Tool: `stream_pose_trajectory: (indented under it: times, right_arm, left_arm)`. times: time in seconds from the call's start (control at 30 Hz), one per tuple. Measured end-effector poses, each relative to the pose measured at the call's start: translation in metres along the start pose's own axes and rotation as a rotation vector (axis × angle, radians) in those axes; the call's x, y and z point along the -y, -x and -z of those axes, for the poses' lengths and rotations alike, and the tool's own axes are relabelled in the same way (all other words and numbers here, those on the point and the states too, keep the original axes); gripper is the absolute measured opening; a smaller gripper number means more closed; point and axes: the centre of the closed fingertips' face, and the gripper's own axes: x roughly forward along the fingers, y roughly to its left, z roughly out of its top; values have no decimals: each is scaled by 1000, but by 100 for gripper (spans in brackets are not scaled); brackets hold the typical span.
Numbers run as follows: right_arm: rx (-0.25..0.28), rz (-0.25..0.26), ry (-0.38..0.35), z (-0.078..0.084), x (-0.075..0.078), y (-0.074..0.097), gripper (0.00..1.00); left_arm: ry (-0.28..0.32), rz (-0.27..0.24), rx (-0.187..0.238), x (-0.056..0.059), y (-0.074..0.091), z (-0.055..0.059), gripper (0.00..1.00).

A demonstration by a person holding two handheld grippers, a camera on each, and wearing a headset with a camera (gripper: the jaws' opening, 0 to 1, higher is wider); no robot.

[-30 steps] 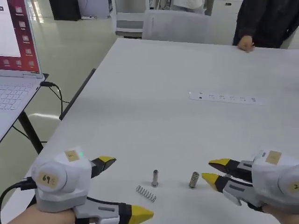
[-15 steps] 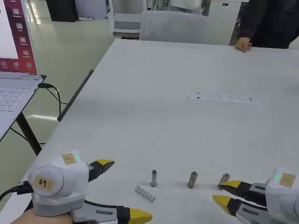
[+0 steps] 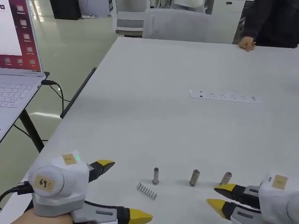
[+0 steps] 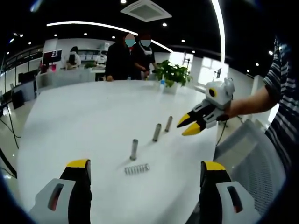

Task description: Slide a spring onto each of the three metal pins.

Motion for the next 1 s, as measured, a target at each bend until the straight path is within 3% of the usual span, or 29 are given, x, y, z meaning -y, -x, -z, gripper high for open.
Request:
stream_pose_trajectory:
  times: [0.7, 1.0]
  right_arm:
    - [68, -134, 66, -58, -53, -58, 15]
    - [47, -162, 76, -57, -64, -79, 15]
  left_arm:
    - [8, 0, -3, 0, 2, 4, 94]
    - [12, -6, -2, -2, 6, 5, 94]
